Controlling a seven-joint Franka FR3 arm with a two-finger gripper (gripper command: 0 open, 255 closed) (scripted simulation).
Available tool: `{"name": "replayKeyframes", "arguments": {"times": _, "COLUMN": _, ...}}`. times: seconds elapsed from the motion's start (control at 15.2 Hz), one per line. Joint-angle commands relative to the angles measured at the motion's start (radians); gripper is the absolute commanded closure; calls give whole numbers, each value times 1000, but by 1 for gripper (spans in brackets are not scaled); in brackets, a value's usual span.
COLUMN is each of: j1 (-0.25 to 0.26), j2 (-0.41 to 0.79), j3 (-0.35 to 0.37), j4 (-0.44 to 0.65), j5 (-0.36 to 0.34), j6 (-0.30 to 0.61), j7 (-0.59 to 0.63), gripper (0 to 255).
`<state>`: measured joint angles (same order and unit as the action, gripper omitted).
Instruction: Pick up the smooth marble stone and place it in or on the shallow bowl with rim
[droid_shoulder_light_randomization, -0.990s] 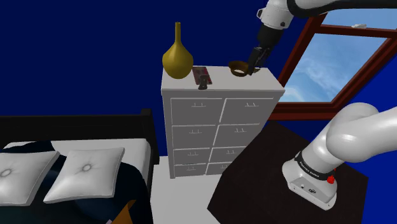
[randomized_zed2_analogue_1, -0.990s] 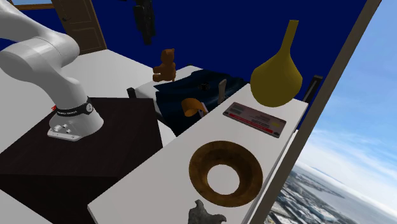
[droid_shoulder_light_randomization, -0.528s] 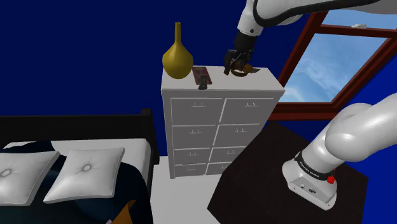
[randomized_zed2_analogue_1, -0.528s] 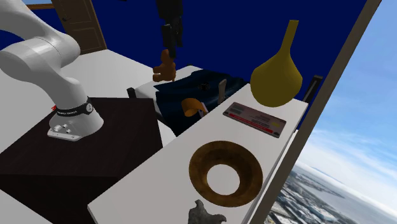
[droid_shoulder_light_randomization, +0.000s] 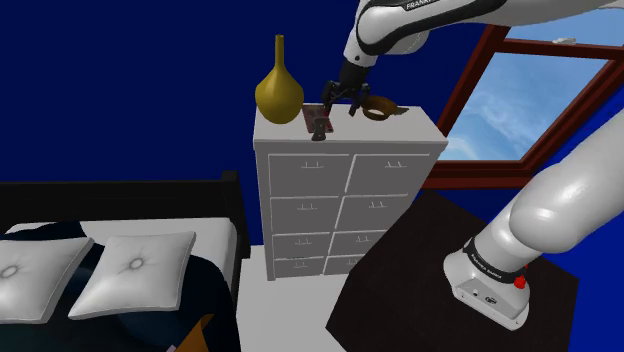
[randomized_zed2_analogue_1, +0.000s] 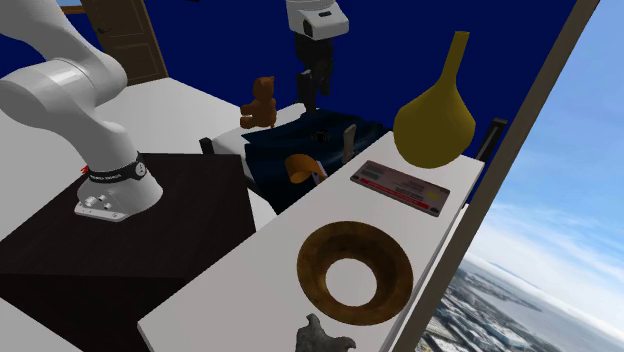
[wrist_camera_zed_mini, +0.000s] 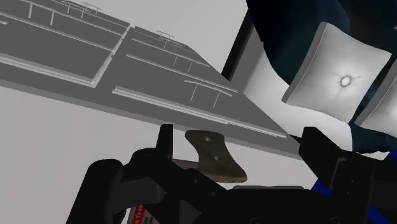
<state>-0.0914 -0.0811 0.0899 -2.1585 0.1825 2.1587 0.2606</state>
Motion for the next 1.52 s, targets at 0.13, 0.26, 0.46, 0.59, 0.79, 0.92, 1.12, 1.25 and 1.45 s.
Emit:
{"name": "replayKeyframes", "arguments": {"times": 0.13, "j1": -10, "j2": 142, "j3": -7, "j4": 101, "j5": 21, "j6": 57, "j7": 85, "gripper": 0}}
{"name": "replayKeyframes", "arguments": {"times": 0.26, "j1": -14, "j2": 214, "j3": -13, "j4": 157, "j5": 33, "j6": 81, "j7": 122, "gripper": 0}}
{"name": "replayKeyframes", "arguments": {"times": 0.46, "j1": -14, "j2": 262, "j3": -15, "j4": 177, "j5": 40, "j6": 113, "j7": 138, "gripper": 0}}
{"name": "replayKeyframes", "arguments": {"times": 0.59, "j1": -11, "j2": 278, "j3": -13, "j4": 170, "j5": 42, "j6": 136, "j7": 137, "gripper": 0}}
{"name": "replayKeyframes", "arguments": {"times": 0.79, "j1": -7, "j2": 303, "j3": -10, "j4": 162, "j5": 45, "j6": 170, "j7": 136, "gripper": 0}}
{"name": "replayKeyframes", "arguments": {"times": 0.92, "j1": -7, "j2": 308, "j3": -10, "j4": 160, "j5": 45, "j6": 176, "j7": 135, "gripper": 0}}
{"name": "replayKeyframes", "arguments": {"times": 1.12, "j1": -7, "j2": 308, "j3": -10, "j4": 160, "j5": 45, "j6": 176, "j7": 136, "gripper": 0}}
{"name": "replayKeyframes", "arguments": {"times": 1.25, "j1": -7, "j2": 308, "j3": -10, "j4": 160, "j5": 45, "j6": 176, "j7": 136, "gripper": 0}}
{"name": "replayKeyframes", "arguments": {"times": 1.45, "j1": -7, "j2": 308, "j3": -10, "j4": 161, "j5": 45, "j6": 176, "j7": 136, "gripper": 255}}
